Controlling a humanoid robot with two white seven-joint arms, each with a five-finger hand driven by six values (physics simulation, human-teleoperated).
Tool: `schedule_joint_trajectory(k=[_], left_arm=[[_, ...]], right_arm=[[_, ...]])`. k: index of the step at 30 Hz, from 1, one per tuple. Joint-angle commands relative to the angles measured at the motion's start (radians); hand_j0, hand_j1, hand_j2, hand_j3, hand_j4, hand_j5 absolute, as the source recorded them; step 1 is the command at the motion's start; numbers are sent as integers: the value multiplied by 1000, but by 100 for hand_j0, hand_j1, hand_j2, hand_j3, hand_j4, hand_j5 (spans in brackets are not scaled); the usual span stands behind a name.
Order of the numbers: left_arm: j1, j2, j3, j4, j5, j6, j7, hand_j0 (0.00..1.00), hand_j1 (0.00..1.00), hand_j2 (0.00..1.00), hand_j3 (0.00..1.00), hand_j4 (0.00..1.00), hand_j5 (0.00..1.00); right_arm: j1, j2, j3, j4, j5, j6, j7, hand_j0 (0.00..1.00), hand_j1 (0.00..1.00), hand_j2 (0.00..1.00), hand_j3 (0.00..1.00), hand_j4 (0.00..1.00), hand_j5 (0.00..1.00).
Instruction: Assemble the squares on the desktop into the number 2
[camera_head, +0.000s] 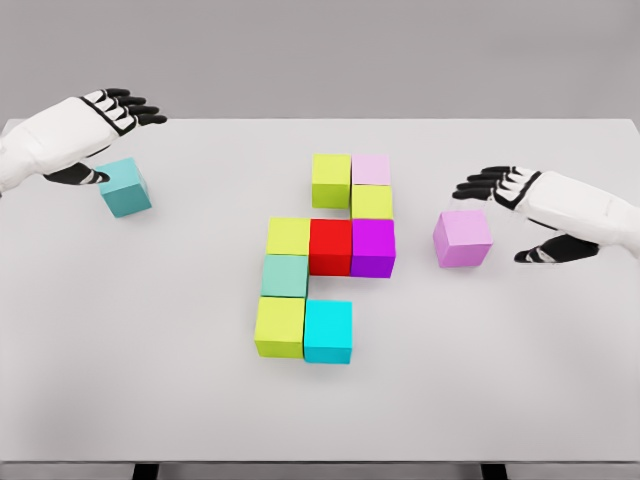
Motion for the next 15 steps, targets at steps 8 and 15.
schedule_joint_trajectory(k=[8,15], left_arm=[[-3,4,0,2,7,0,1,100,100,100,100,100,100],[-31,3,-20,33,-88,0,-9,100,100,100,100,100,100]], right_arm=[[20,83,-111,8,15,1,-6,100,100,100,100,100,100],[-3,-58,-112,-13,18,1,40,100,100,100,100,100,100]])
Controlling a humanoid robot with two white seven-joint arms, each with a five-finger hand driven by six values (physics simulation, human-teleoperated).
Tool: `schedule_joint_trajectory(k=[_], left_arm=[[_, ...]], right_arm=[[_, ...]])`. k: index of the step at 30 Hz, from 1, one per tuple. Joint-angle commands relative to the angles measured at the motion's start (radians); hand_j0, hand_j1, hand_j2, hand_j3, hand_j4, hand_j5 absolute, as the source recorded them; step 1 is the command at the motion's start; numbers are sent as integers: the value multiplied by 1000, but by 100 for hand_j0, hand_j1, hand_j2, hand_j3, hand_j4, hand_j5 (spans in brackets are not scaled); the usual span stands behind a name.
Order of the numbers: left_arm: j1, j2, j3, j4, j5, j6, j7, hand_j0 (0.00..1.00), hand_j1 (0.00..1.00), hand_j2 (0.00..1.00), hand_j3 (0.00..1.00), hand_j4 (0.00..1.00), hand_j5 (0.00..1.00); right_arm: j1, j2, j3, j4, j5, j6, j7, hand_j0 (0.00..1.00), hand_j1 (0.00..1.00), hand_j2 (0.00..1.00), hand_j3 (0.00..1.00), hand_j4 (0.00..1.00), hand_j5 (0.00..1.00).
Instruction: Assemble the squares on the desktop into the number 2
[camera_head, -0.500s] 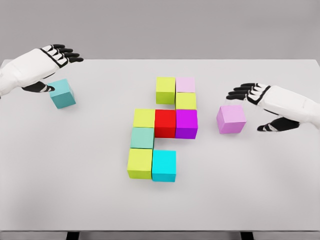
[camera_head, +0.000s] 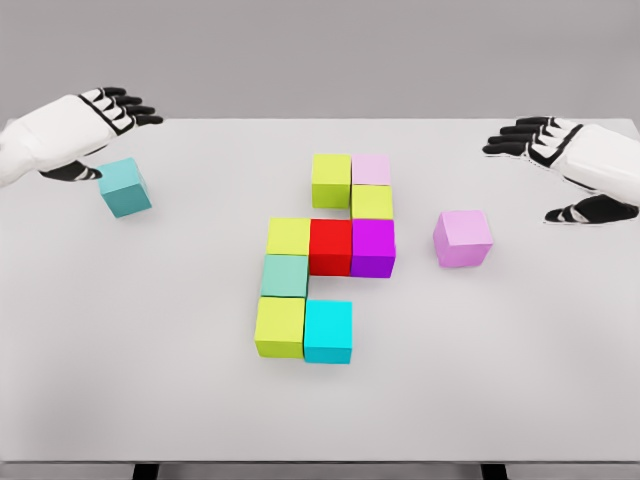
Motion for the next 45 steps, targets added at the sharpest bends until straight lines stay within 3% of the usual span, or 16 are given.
schedule_joint_trajectory(k=[1,3,5,8,11,17,21,24,45], left_arm=[[0,1,-7,21,-20,0,-16,100,100,100,100,100,100],[-31,-1,-45,33,-20,0,-79,100,100,100,100,100,100],[-81,-12,-108,62,-20,0,-136,100,100,100,100,100,100],[-114,-16,-144,85,-63,0,-153,100,100,100,100,100,100],[-143,-44,-145,88,-148,0,-153,100,100,100,100,100,100],[-155,-52,-147,99,-177,0,-153,100,100,100,100,100,100],[-163,-53,-165,111,-192,0,-153,100,100,100,100,100,100],[-209,-90,-226,194,-192,0,-153,100,100,100,100,100,100],[-213,-118,-240,273,-192,0,-153,100,100,100,100,100,100]], right_arm=[[-8,-7,-1,-1,25,1,139,100,100,100,100,100,100],[-87,62,4,4,109,1,265,100,100,100,100,100,100],[-149,129,25,64,143,1,368,100,100,100,100,100,100],[-265,148,175,125,143,1,368,100,100,100,100,100,100],[-405,202,336,243,136,1,368,100,100,100,100,100,100],[-468,203,476,259,137,1,368,100,100,100,100,100,100],[-470,205,485,263,163,1,368,100,100,100,100,100,100],[-470,229,510,274,203,1,368,100,100,100,100,100,100],[-471,283,536,292,275,1,368,100,100,100,100,100,100]])
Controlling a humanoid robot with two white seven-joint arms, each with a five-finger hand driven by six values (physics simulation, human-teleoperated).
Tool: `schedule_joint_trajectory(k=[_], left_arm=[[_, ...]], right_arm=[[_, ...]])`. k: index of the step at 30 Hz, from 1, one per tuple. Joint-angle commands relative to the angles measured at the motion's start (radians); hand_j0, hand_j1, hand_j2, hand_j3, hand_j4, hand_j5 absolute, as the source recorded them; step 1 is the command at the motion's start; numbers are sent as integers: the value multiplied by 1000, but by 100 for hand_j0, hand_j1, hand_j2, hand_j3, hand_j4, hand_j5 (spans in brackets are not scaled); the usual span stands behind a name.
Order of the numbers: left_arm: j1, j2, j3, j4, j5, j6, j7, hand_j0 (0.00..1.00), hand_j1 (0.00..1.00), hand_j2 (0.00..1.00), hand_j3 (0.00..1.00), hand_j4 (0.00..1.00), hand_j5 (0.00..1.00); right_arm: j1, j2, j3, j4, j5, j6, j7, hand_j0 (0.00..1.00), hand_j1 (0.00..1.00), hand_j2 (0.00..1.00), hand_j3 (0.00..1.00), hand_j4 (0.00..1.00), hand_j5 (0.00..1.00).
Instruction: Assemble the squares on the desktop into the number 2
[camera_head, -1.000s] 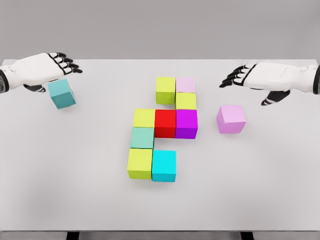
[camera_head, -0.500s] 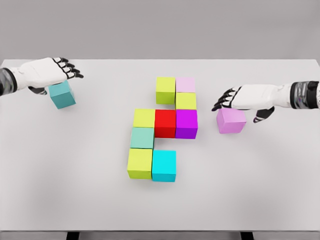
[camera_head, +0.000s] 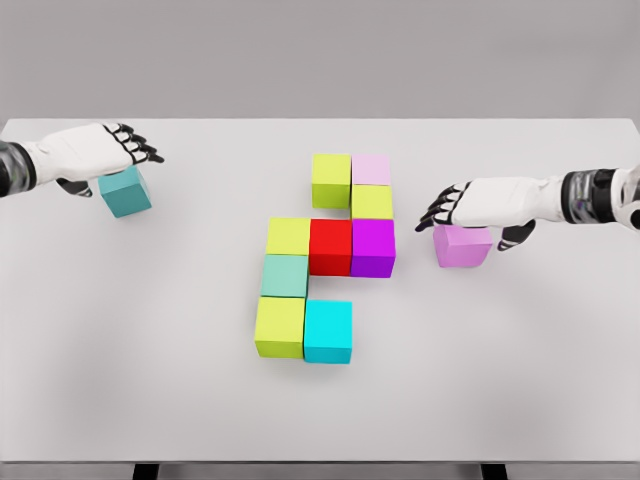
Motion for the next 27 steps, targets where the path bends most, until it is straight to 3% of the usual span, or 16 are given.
schedule_joint_trajectory(k=[1,17,19,24,27], left_arm=[[0,-5,0,17,2,1,1,100,100,100,100,100,100],[-3,-42,-8,67,-10,1,1,100,100,100,100,100,100],[-3,-46,-8,68,-10,1,1,100,100,100,100,100,100],[-5,-48,-20,82,-13,1,1,100,100,100,100,100,100],[-9,-60,-23,87,-18,1,1,100,100,100,100,100,100]], right_arm=[[0,4,0,1,2,2,0,100,100,100,100,100,100],[3,33,13,24,50,2,0,99,99,99,99,99,99],[2,33,13,22,61,2,0,94,94,94,94,94,94],[2,33,6,22,68,2,0,71,71,71,71,71,71],[2,33,6,21,70,2,0,67,67,67,67,67,67]])
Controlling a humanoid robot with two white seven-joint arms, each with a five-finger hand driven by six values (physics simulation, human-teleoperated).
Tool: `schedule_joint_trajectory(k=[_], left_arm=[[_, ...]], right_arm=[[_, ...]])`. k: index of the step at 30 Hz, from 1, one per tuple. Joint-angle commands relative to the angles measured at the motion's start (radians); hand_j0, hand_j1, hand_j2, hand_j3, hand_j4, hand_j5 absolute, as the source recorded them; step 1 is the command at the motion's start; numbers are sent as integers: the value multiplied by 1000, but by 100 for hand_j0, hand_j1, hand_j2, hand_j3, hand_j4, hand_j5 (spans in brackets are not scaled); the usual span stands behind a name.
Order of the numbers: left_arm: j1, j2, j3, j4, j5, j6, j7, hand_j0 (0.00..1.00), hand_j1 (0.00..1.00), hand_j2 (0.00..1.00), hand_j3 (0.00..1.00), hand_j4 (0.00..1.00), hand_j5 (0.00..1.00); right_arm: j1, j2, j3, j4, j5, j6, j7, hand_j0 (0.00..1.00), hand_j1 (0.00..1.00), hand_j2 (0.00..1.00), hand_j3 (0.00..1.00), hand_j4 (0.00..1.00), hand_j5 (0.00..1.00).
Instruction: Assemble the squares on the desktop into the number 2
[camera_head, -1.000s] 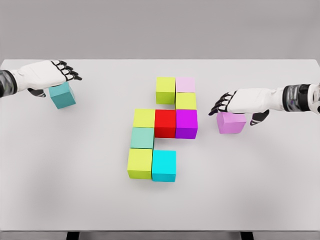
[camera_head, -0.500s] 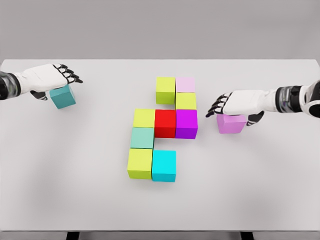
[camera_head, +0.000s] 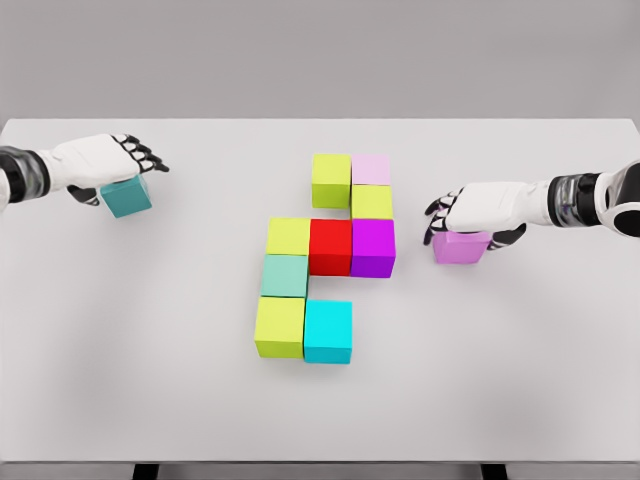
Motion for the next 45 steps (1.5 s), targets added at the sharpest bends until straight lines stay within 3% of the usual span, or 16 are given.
schedule_joint_trajectory(k=[1,3,7,11,29,35,45], left_arm=[[-2,-6,-2,4,-17,1,1,100,100,100,100,100,100],[-5,-8,-2,4,-43,1,1,96,96,96,96,96,96],[-5,-8,-2,3,-92,1,1,73,73,73,73,73,73],[-6,-8,-2,3,-92,1,-1,64,64,64,64,64,64],[-43,-31,1,4,-80,1,1,65,65,65,65,65,65],[-67,-66,1,6,-83,1,1,65,65,65,65,65,65],[-140,-169,0,50,-90,1,1,66,66,66,66,66,66]], right_arm=[[0,-1,-3,-1,-2,2,0,67,67,67,67,67,67],[0,-1,-6,-4,-4,2,0,67,67,67,67,67,67],[-3,-10,-17,-12,-17,2,0,67,67,67,67,67,67],[6,-19,-84,-55,-20,2,0,67,67,67,67,67,67],[52,-243,-100,-374,-105,2,0,68,68,68,68,68,68],[81,-288,-101,-403,-169,2,0,68,68,68,68,68,68],[150,-271,-92,-404,-292,2,0,69,69,69,69,69,69]])
